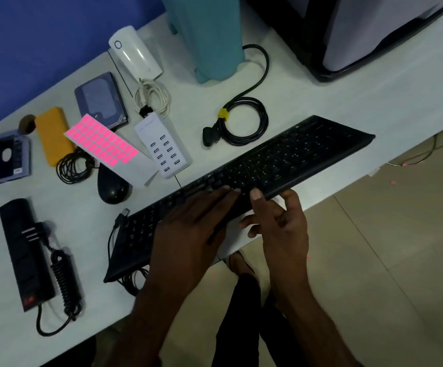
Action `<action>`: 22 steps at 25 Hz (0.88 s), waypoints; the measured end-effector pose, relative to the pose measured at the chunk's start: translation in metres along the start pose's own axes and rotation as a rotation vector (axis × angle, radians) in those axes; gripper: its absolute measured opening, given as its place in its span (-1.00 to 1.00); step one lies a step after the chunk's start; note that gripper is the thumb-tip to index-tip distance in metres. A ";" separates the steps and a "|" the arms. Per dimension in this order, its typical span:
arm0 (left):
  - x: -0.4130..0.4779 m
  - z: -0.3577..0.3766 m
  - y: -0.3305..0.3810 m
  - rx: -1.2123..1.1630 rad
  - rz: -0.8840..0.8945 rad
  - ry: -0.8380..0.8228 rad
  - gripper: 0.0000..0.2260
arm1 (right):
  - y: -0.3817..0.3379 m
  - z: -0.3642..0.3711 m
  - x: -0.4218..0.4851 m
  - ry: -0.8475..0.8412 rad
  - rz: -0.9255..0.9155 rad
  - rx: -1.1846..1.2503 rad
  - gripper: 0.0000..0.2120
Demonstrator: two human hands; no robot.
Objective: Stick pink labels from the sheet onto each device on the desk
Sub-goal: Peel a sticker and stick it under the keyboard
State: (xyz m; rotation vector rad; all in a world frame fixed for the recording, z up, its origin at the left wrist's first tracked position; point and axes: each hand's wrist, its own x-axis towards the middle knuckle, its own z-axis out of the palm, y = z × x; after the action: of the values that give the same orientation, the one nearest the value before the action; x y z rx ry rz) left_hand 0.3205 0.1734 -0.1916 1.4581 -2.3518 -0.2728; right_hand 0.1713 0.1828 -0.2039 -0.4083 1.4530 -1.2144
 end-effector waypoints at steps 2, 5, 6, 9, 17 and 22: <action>-0.021 0.003 0.004 0.062 -0.113 0.021 -0.49 | 0.003 -0.002 -0.001 0.023 0.001 -0.026 -0.78; -0.068 -0.002 0.003 0.190 -0.491 0.060 -0.28 | 0.007 -0.006 -0.003 0.031 0.037 -0.049 -0.76; -0.083 -0.004 0.000 0.189 -0.616 0.072 -0.17 | 0.009 -0.008 -0.003 0.039 0.054 -0.061 -0.76; -0.119 -0.002 -0.020 0.119 -0.858 0.026 0.05 | 0.019 -0.018 -0.002 0.046 0.084 -0.144 -0.76; -0.153 0.011 -0.065 0.025 -0.785 -0.083 0.05 | 0.023 -0.034 0.008 0.032 0.120 -0.432 -0.76; -0.148 0.006 -0.068 -0.033 -0.777 -0.048 0.07 | 0.021 -0.035 0.005 0.021 0.099 -0.513 -0.82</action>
State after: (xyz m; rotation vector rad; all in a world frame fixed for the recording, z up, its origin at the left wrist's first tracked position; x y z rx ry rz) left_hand 0.4336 0.2745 -0.2501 2.3018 -1.6876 -0.5343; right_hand 0.1472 0.2028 -0.2297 -0.6603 1.7791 -0.7575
